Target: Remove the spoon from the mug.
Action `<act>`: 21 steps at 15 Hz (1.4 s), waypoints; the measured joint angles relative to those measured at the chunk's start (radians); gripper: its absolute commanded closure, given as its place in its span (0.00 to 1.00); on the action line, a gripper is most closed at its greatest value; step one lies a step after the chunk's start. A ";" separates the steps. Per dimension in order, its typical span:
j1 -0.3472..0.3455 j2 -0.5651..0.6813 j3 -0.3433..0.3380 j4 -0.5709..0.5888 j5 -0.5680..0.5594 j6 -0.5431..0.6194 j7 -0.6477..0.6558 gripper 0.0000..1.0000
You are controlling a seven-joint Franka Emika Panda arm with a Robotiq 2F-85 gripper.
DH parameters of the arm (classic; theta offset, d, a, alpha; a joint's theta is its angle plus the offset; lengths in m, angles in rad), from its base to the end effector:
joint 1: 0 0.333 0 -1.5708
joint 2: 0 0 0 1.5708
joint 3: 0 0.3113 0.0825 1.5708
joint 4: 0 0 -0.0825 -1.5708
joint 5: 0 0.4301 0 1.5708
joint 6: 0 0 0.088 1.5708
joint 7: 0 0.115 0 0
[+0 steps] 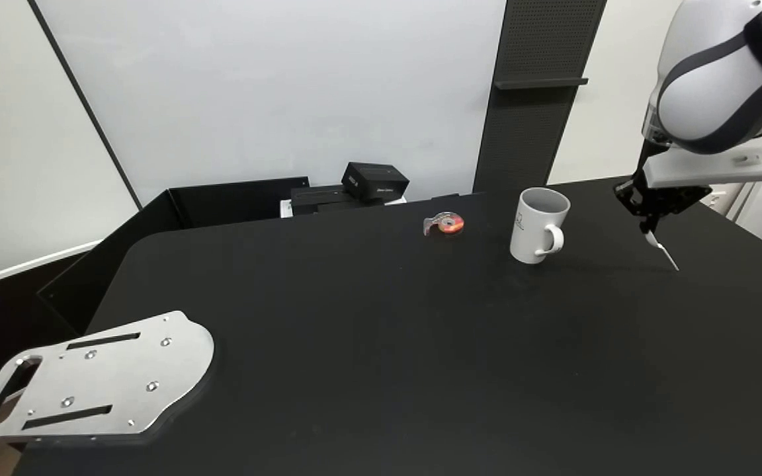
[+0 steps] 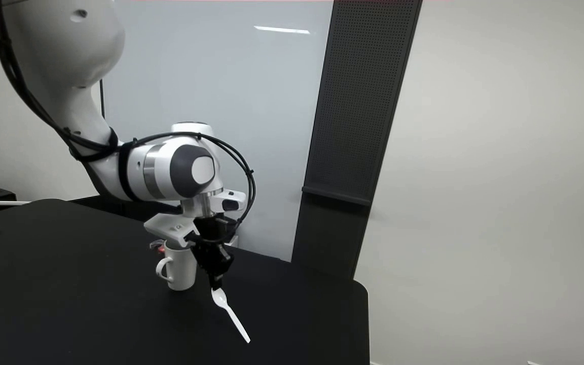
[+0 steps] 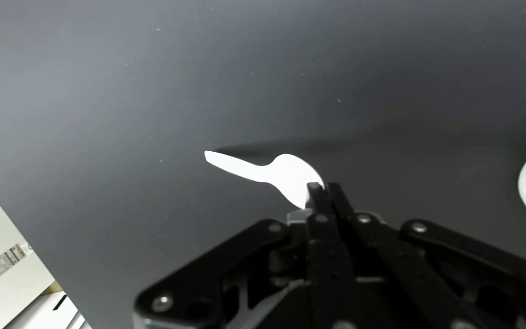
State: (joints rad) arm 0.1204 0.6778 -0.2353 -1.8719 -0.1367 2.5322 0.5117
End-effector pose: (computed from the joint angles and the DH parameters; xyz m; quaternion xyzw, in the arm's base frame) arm 0.6536 -0.0745 0.1075 0.9671 -0.2283 0.0190 0.1105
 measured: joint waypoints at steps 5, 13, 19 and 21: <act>0.034 0.051 -0.035 0.001 0.000 0.025 0.026 0.59; -0.051 -0.018 0.102 0.053 0.168 -0.027 -0.165 0.05; -0.182 -0.075 0.232 0.098 0.231 -0.201 -0.520 0.00; -0.192 -0.077 0.234 0.111 0.230 -0.246 -0.571 0.00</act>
State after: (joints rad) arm -0.0719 0.6008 -0.0009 -1.7606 0.0929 2.2867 -0.0593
